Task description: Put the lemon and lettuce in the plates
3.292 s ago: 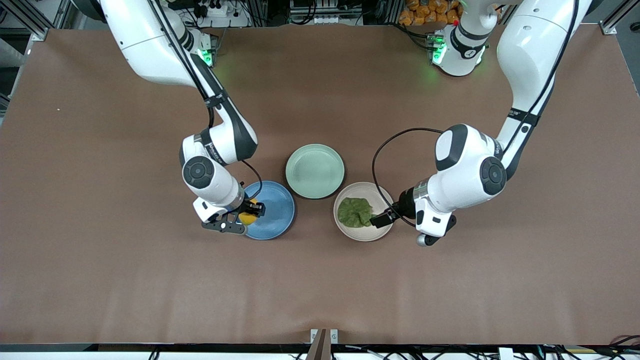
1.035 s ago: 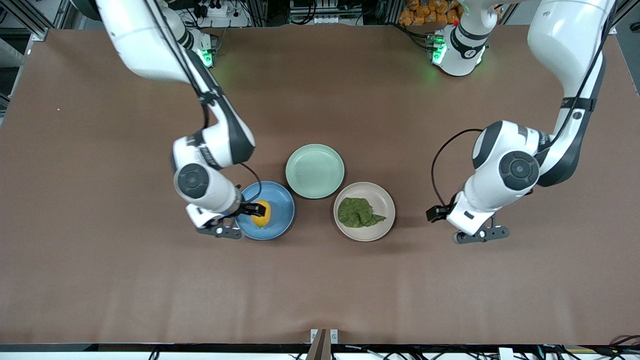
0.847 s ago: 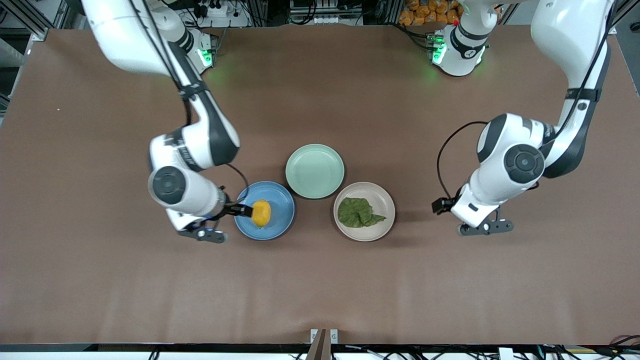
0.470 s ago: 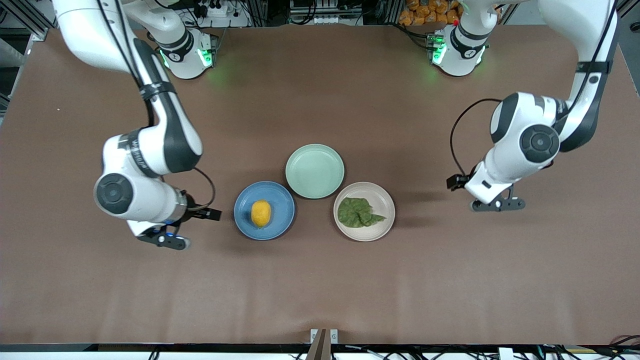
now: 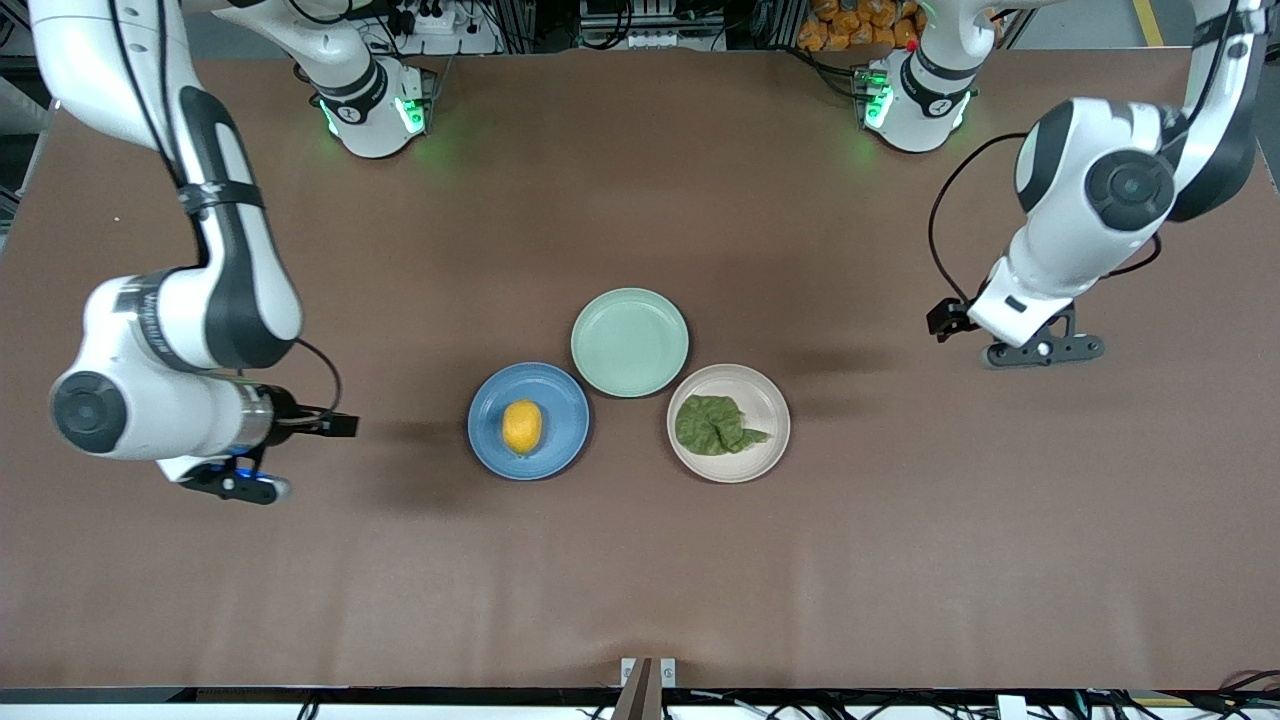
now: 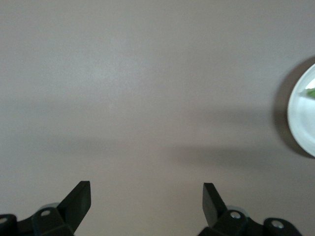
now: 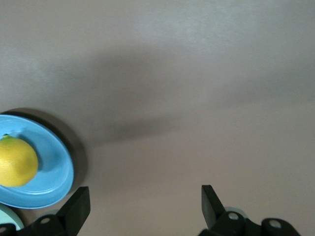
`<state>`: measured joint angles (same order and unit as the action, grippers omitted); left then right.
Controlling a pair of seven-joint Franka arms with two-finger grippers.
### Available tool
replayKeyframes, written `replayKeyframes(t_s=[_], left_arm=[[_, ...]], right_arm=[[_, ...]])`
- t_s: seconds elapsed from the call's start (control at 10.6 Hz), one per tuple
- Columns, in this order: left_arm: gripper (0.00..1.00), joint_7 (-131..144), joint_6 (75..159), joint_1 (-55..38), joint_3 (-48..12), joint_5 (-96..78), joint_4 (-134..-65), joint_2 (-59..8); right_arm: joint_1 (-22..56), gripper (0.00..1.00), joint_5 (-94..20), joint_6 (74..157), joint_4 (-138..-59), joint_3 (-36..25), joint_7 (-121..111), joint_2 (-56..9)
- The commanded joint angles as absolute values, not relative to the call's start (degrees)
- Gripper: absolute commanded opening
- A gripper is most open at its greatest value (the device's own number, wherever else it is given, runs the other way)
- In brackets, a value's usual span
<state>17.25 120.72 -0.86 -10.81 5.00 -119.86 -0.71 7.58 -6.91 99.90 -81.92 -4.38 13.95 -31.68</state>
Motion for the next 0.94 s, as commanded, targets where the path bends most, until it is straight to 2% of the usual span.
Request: replayKeyframes(t_s=[0.0,0.28,0.85], left_arm=[[1.00,15.8,120.2,-1.8,-9.8,1.4,-117.8,1.5],[1.00,15.9,114.1,-2.1,-9.8,-0.4,-109.5,1.2],[1.00,14.9,104.4,-2.1,-9.8,-0.4,-99.0,0.8]], right_arm=[[6.8,1.00,-4.8,98.8,-81.7,-4.0,13.7,-31.0],[5.6,1.00,-4.5,98.8,-81.7,-4.3,13.5,-31.0],[4.3,1.00,-4.6,98.8,-82.0,-4.7,13.7,-27.9]])
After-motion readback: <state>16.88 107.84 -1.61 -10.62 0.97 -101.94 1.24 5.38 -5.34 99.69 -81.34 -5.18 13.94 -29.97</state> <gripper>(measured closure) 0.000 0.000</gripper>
